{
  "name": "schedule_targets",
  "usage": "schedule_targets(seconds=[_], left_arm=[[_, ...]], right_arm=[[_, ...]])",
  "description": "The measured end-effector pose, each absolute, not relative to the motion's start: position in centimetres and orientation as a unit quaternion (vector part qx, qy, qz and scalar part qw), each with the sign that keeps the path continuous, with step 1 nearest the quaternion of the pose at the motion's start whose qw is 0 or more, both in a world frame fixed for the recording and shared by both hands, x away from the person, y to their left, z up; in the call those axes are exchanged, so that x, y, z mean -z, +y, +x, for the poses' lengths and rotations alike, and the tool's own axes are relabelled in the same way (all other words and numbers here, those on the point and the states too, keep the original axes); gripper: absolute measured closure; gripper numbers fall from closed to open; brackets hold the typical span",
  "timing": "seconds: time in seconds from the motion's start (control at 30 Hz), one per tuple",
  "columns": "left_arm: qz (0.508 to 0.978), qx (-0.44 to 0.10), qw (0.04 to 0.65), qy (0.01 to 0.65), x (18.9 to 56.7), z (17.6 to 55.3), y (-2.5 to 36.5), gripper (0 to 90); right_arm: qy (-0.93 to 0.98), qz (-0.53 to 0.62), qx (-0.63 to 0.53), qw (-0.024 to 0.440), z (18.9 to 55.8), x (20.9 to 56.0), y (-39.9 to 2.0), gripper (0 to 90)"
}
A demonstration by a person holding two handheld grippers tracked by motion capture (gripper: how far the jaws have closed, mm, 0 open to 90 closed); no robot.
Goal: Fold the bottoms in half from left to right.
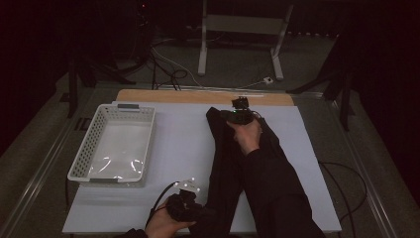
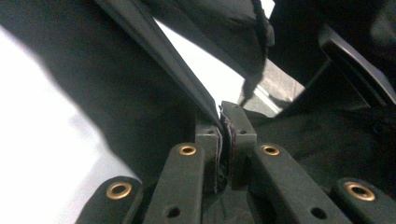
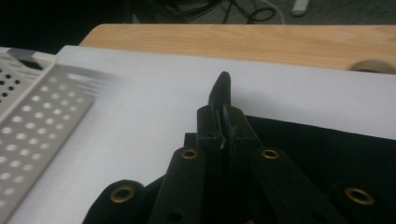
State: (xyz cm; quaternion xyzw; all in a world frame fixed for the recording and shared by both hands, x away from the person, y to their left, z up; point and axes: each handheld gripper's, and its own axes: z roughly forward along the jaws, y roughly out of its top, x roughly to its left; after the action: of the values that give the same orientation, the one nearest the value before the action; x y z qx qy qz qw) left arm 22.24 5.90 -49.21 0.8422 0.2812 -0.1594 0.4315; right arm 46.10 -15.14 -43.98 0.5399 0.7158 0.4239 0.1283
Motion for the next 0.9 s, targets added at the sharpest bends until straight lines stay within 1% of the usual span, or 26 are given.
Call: schedule_targets(seconds=[0.17, 0.27, 0.43, 0.73, 0.9], left_arm=[[0.833, 0.18, 0.46, 0.25, 48.5, 22.2, 3.1, 87.3], [0.832, 0.189, 0.463, 0.239, 48.3, 22.2, 1.6, 87.4], [0.839, 0.186, 0.46, 0.223, 48.0, 22.9, -1.0, 87.3], [0.848, 0.186, 0.448, 0.213, 48.5, 24.5, -4.7, 87.4], [0.851, 0.191, 0.441, 0.213, 49.1, 25.0, -6.1, 87.1]], right_arm=[[0.708, 0.555, -0.415, 0.138, 46.1, 44.1, -18.7, 87.1], [0.704, 0.566, -0.407, 0.138, 46.3, 44.5, -20.5, 87.1], [0.698, 0.581, -0.393, 0.143, 46.6, 45.2, -23.0, 86.9], [0.687, 0.62, -0.348, 0.152, 46.7, 47.8, -27.4, 86.4], [0.693, 0.626, -0.318, 0.162, 46.5, 48.6, -28.9, 86.0]])
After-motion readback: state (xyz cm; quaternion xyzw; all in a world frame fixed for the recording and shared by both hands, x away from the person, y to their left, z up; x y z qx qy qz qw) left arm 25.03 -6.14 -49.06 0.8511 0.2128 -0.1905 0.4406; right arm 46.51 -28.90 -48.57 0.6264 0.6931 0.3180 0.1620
